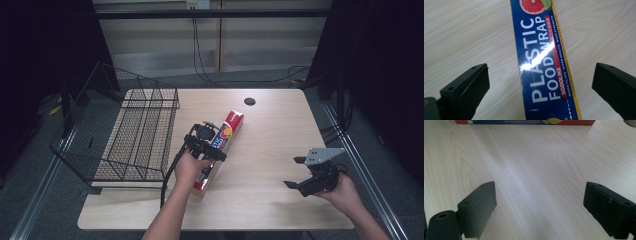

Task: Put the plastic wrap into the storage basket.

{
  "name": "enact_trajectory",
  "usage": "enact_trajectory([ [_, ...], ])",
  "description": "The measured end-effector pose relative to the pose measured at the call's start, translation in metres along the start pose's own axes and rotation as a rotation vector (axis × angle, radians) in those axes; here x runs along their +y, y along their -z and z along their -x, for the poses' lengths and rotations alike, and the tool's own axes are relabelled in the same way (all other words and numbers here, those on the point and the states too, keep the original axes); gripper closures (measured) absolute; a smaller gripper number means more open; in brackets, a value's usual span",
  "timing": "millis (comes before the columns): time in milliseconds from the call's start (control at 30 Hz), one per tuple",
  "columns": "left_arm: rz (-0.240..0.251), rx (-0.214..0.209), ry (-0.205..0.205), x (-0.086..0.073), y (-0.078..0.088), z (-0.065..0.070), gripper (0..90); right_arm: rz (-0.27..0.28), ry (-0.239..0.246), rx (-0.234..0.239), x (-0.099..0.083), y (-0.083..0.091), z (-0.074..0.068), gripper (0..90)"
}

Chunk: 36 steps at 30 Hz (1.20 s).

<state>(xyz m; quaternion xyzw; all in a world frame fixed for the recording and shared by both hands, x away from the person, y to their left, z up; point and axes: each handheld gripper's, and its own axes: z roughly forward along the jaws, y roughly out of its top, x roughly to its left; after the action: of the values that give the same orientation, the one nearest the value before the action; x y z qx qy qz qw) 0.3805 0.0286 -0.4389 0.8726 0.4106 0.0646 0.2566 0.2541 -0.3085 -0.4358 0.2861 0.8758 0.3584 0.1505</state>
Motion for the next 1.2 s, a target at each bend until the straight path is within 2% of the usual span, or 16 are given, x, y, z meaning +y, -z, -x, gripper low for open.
enact_trajectory([
  [33, -0.005, 0.026, 0.010, 0.001, -0.001, 0.002, 0.0, 0.001, 0.000, 0.003, 0.000, 0.000, 0.000, 11.2],
  [67, -0.005, 0.026, 0.010, 0.001, -0.001, 0.002, 0.0, 0.001, 0.000, 0.003, 0.000, 0.000, 0.000, 11.2],
  [100, 0.022, 0.066, 0.011, 0.001, -0.001, 0.005, 0.0, 0.001, 0.000, 0.004, 0.000, 0.000, 0.000, 11.2],
  [133, 0.059, 0.124, -0.033, -0.001, 0.001, 0.012, 0.0, 0.000, 0.002, 0.002, 0.000, 0.000, 0.001, 11.2],
  [267, 0.035, 0.105, -0.013, 0.001, 0.001, 0.014, 1.6, 0.000, 0.004, 0.002, 0.000, 0.000, 0.001, 11.2],
  [300, 0.032, 0.085, 0.009, 0.003, -0.001, 0.013, 3.4, -0.001, 0.003, 0.005, 0.000, -0.001, 0.001, 11.2],
  [367, 0.022, 0.065, 0.011, 0.005, -0.002, 0.012, 4.4, -0.001, 0.003, 0.005, 0.000, -0.001, 0.000, 11.2],
  [433, 0.004, 0.066, 0.016, 0.008, -0.006, 0.013, 7.8, -0.002, 0.003, 0.008, 0.001, -0.001, 0.000, 11.1],
  [600, 0.001, 0.057, 0.024, 0.014, -0.008, 0.011, 15.4, 0.000, 0.003, 0.006, 0.001, 0.000, 0.000, 11.1],
  [667, -0.006, 0.044, 0.035, 0.017, -0.010, 0.010, 15.9, 0.003, 0.001, 0.008, 0.001, 0.000, 0.001, 11.1],
  [767, -0.024, 0.026, 0.068, 0.022, -0.013, 0.005, 22.0, 0.005, -0.002, 0.007, 0.000, 0.001, 0.001, 11.1],
  [833, -0.024, 0.025, 0.061, 0.023, -0.014, 0.003, 21.6, 0.005, -0.002, 0.008, 0.001, 0.001, 0.001, 11.2],
  [900, -0.031, 0.022, 0.077, 0.024, -0.016, 0.003, 22.2, 0.007, -0.005, 0.007, 0.000, 0.001, 0.001, 11.1],
  [967, -0.048, 0.027, 0.071, 0.026, -0.019, 0.002, 22.2, 0.008, -0.008, 0.010, 0.000, 0.001, 0.001, 11.1],
  [1167, -0.052, 0.024, 0.089, 0.026, -0.026, 0.002, 22.8, 0.007, -0.010, 0.007, 0.000, 0.001, 0.001, 11.1],
  [1200, -0.071, 0.028, 0.092, 0.026, -0.028, 0.001, 23.6, 0.010, -0.010, 0.008, 0.000, 0.001, 0.002, 11.1],
])
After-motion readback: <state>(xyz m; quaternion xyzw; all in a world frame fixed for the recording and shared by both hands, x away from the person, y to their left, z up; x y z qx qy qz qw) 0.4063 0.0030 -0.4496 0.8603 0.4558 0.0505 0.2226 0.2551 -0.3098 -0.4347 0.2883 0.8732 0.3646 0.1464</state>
